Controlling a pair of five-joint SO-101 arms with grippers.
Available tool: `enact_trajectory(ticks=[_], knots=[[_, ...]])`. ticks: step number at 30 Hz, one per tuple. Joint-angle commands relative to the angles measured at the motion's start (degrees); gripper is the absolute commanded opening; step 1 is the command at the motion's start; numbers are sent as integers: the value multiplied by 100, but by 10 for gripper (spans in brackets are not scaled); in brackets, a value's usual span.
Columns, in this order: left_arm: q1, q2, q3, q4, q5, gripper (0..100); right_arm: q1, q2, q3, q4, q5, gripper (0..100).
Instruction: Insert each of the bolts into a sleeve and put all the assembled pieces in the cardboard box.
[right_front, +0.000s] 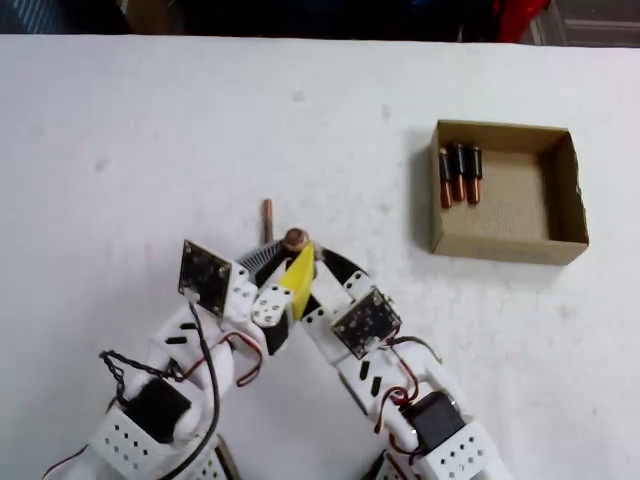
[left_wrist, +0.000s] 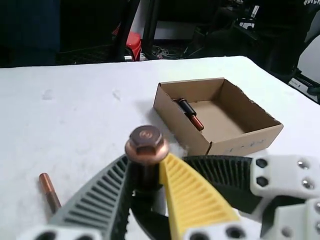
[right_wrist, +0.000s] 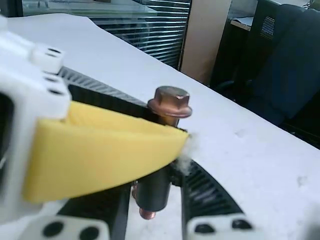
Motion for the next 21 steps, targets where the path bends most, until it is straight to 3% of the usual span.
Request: enact_trajectory(ticks=[1, 16, 21], knots=[[48, 40, -18, -62, 53, 23, 84, -84, 53, -31, 44, 17], [22, 40, 9, -229, 9, 25, 84, -84, 53, -31, 35, 17], [22, 40, 18, -193, 9, 151, 84, -84, 53, -31, 35, 17]])
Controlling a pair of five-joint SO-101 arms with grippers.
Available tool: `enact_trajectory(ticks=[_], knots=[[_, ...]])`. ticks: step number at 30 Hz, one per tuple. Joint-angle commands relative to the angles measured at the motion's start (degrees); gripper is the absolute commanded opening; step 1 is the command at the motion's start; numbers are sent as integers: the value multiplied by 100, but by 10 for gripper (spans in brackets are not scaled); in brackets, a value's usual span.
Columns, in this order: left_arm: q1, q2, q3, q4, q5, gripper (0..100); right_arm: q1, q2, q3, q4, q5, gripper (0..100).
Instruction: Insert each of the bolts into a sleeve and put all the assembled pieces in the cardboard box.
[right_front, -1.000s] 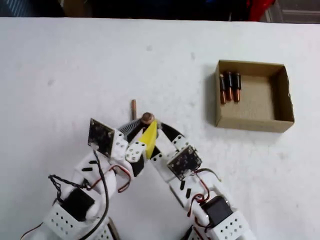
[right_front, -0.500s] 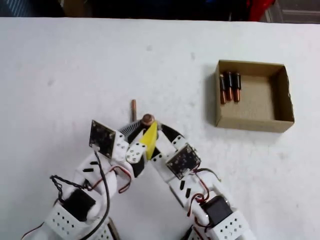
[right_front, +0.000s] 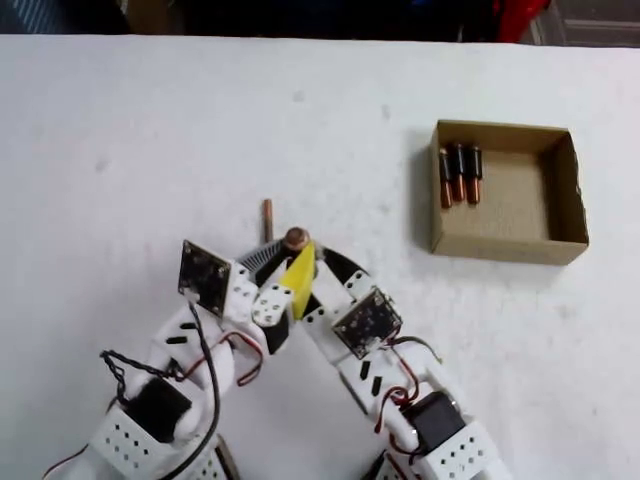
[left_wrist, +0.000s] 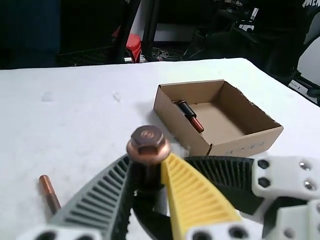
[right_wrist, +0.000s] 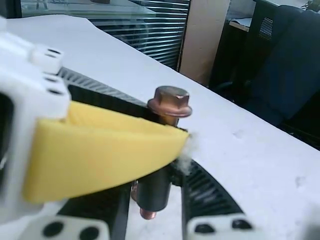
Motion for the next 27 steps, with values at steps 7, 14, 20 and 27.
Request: enact_trajectory(ticks=[7, 14, 20, 27], knots=[[13, 40, 9, -88, 9, 214, 66, -84, 53, -31, 35, 17], [-611, 40, -35, -193, 9, 215, 66, -84, 53, -31, 44, 17], [-787, 40, -44, -651, 9, 215, 66, -84, 53, -31, 53, 17], [-1297, 40, -105, -1099, 9, 214, 75, -84, 53, 127, 62, 17]])
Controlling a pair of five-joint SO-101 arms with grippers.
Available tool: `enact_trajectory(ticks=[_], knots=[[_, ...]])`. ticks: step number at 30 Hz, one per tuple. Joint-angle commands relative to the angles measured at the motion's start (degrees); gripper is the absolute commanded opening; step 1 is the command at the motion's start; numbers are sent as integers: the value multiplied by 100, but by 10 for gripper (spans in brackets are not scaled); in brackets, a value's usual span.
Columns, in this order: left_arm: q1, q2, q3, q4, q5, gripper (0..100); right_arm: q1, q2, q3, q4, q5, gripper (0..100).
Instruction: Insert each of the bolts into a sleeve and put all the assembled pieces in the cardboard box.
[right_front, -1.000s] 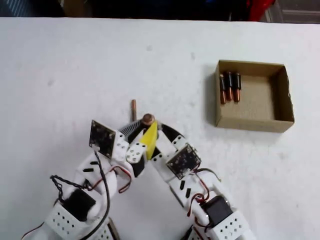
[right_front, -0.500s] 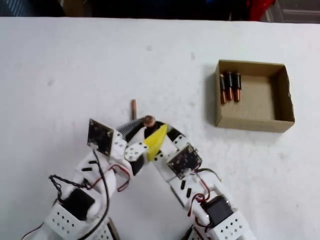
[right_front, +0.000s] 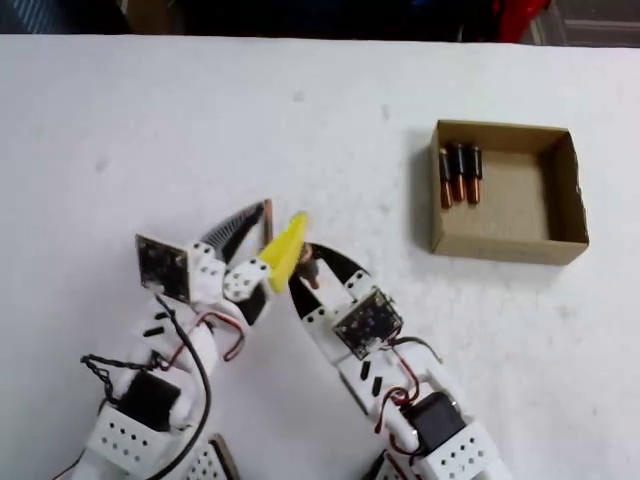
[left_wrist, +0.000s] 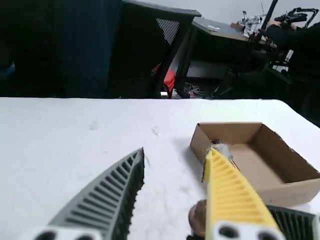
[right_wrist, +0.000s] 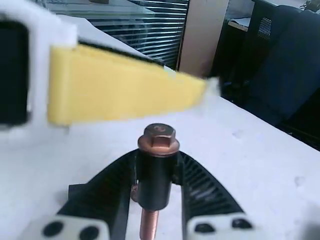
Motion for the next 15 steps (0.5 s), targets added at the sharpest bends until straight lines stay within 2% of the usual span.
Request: enact_trajectory(ticks=[1, 5, 10, 15], knots=[[-277, -66, -176, -185, 26, 212, 75, -75, 53, 154, 53, 17], [-523, -66, -659, 457, 35, 210, 84, -75, 53, 215, 62, 17], [-848, -66, -1495, 1908, 35, 199, 400, -75, 53, 215, 62, 17], [-1297, -66, -2251, 2936, 26, 22, 576, -75, 53, 215, 62, 17]])
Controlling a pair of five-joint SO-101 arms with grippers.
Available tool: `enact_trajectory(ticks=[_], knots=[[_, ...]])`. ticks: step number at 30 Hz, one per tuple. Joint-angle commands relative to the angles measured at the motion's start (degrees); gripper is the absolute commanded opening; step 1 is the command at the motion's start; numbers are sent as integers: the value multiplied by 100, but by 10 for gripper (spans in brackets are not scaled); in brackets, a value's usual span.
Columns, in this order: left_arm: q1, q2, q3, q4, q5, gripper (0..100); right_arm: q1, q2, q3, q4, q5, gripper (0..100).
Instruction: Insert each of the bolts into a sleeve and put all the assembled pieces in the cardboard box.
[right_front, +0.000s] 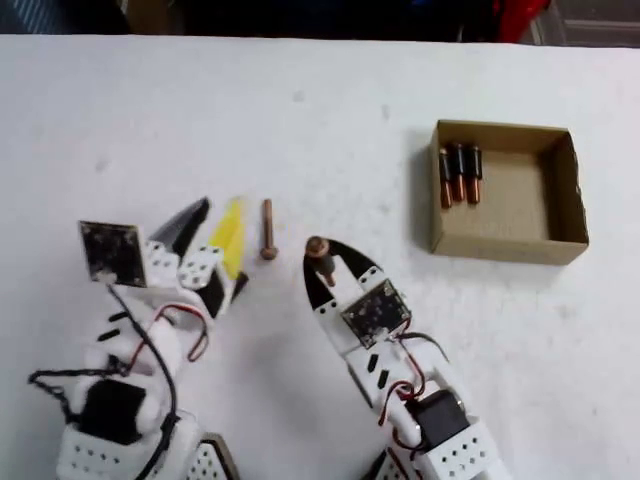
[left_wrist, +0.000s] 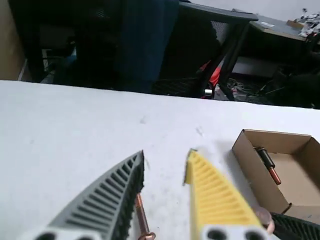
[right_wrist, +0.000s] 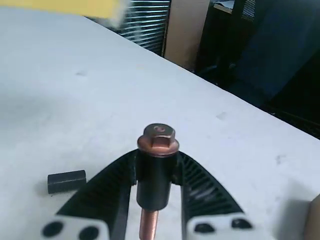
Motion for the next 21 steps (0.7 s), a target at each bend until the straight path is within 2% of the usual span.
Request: enact_trajectory(ticks=[1, 4, 8, 11, 21], knots=[[-330, -66, -651, 519, 26, 19, 75, -75, 53, 48, 62, 17], [-585, -66, -747, 747, 0, 48, 75, -75, 53, 136, 62, 17], [-699, -75, -756, 1134, -862, 22, 75, -75, 53, 198, 62, 17], [-699, -75, -756, 1547, -1222, 23, 75, -75, 53, 198, 62, 17], [-699, -75, -703, 2602, -1829, 22, 75, -75, 53, 198, 62, 17]])
